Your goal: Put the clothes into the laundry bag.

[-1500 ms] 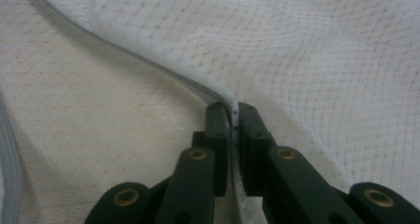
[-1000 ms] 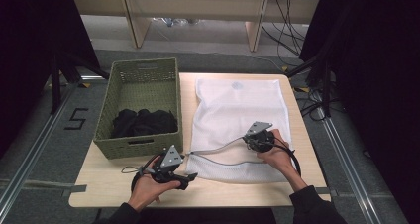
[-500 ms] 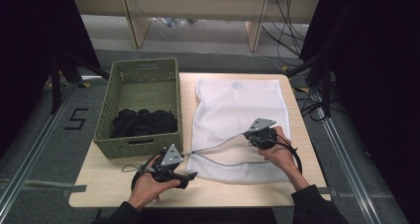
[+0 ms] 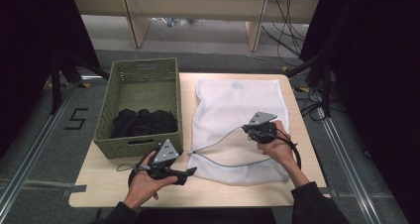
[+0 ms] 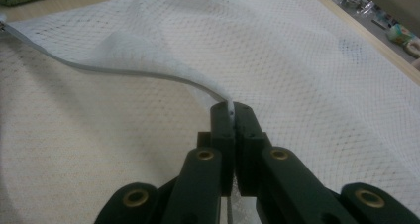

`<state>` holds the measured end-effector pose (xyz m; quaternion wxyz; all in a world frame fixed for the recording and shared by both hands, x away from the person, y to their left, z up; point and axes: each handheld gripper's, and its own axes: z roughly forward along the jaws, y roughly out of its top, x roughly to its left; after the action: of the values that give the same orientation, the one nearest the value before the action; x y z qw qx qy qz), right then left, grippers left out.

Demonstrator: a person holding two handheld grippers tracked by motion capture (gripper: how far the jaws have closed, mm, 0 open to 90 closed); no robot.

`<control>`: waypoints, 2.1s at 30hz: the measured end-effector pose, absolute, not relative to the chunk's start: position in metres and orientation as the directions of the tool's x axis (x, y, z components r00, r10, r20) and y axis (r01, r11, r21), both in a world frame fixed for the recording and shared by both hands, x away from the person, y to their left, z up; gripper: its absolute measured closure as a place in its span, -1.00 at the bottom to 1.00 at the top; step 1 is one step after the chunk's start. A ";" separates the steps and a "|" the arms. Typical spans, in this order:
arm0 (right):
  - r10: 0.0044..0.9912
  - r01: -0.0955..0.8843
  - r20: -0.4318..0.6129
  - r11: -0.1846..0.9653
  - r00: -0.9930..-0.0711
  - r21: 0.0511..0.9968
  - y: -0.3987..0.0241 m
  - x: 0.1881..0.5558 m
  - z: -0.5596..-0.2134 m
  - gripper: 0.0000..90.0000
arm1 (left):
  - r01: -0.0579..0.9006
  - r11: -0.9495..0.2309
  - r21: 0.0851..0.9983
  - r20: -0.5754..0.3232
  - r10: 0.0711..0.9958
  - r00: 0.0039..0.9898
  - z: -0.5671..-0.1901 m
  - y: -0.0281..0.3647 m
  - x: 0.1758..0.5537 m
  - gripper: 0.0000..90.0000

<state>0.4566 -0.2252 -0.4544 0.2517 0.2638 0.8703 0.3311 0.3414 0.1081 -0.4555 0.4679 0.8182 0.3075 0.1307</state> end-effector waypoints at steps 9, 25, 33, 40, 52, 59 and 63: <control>0.632 0.291 -0.259 0.631 -0.730 0.719 -0.226 0.459 -0.448 1.00 | 0.416 -0.361 0.835 -0.099 0.645 0.758 -0.432 0.119 0.351 -0.49; 0.629 0.275 -0.271 0.631 -0.729 0.725 -0.230 0.464 -0.439 1.00 | 0.421 -0.328 0.846 -0.093 0.686 0.721 -0.386 0.150 0.398 -0.52; 0.631 0.268 -0.280 0.630 -0.724 0.729 -0.232 0.464 -0.434 1.00 | 0.495 -0.353 0.794 -0.091 0.736 0.671 -0.380 0.184 0.449 -0.55; 0.635 0.283 -0.273 0.632 -0.723 0.721 -0.233 0.462 -0.437 1.00 | 0.589 -0.364 0.722 -0.049 0.822 0.568 -0.397 0.208 0.491 -0.54; 0.628 0.283 -0.276 0.641 -0.728 0.713 -0.237 0.463 -0.442 0.99 | 0.689 -0.426 0.586 -0.082 0.815 0.574 -0.435 0.221 0.533 -0.52; 0.618 0.280 -0.279 0.651 -0.735 0.705 -0.238 0.463 -0.443 0.99 | 0.684 -0.507 0.524 -0.124 0.750 0.650 -0.449 0.219 0.535 -0.61; 0.621 0.283 -0.278 0.650 -0.732 0.706 -0.237 0.463 -0.444 0.99 | 0.671 -0.531 0.517 -0.120 0.732 0.671 -0.452 0.218 0.533 -0.65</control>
<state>0.4631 -0.2370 -0.4444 0.2578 0.2596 0.8708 0.3284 0.5326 0.2179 -0.4515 0.2705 0.8731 0.4017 0.0560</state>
